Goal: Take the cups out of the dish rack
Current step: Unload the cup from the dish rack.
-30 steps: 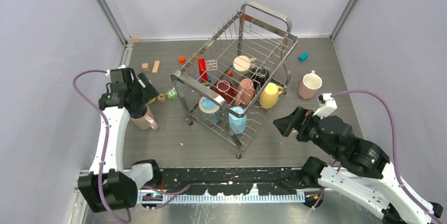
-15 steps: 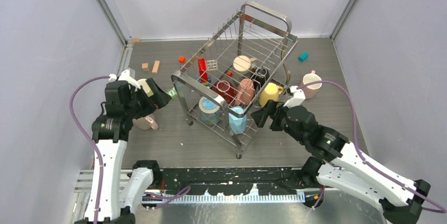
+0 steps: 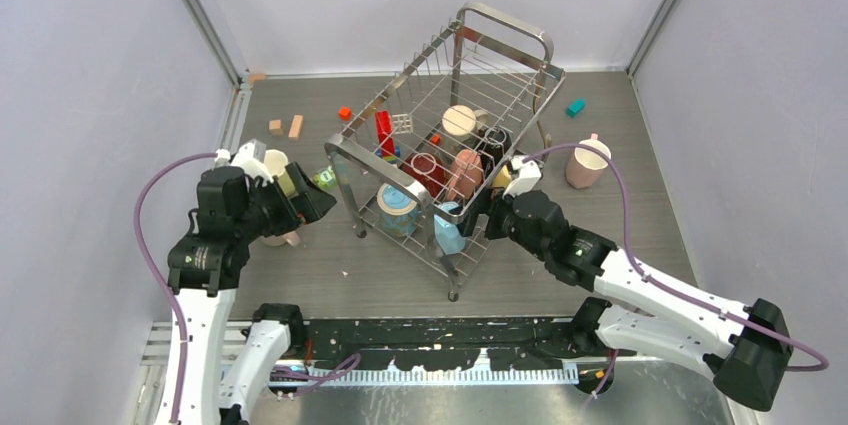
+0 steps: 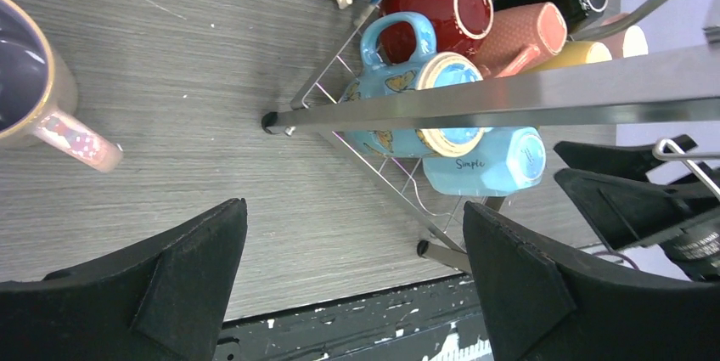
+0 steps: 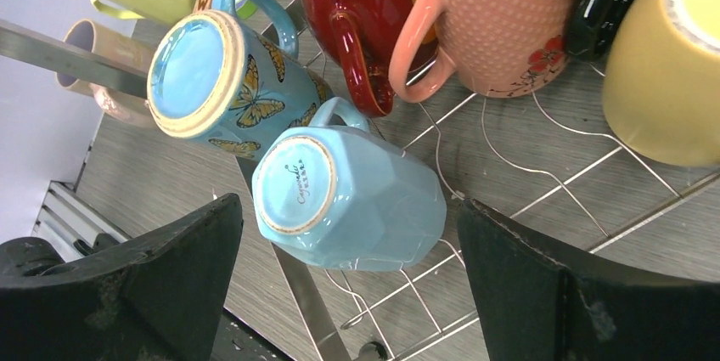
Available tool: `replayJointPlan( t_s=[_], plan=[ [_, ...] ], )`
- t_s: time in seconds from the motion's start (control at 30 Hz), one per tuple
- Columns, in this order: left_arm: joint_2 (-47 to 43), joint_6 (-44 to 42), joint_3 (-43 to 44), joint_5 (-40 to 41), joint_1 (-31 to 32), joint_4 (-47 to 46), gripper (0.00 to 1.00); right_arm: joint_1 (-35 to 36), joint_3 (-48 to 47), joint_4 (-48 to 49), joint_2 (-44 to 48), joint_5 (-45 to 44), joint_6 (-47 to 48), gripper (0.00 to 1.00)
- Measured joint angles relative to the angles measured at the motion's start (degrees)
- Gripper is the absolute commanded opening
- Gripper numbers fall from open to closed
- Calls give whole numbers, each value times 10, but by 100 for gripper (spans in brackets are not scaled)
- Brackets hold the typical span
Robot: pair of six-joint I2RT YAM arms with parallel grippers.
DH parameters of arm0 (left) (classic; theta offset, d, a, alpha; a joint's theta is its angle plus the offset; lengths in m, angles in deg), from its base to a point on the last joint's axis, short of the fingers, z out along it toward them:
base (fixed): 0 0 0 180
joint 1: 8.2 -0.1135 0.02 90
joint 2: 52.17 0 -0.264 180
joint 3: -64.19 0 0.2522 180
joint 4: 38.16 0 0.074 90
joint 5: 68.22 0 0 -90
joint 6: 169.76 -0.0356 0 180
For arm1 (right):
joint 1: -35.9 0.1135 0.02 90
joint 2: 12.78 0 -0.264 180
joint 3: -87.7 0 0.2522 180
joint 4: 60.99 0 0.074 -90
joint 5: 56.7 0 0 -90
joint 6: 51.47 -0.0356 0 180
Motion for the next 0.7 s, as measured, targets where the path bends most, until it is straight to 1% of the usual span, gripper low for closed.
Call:
replayJointPlan(
  t_s=[0.2, 0.37, 0.7],
  plan=[
    [3, 1, 3, -14, 2, -1, 100, 0, 10, 50, -37, 16, 20, 100],
    [9, 0, 3, -15, 7, -1, 100, 3, 15, 78, -46, 17, 27, 100],
    [15, 0, 3, -14, 9, -3, 100, 17, 25, 133, -70, -11, 30, 100]
  ],
)
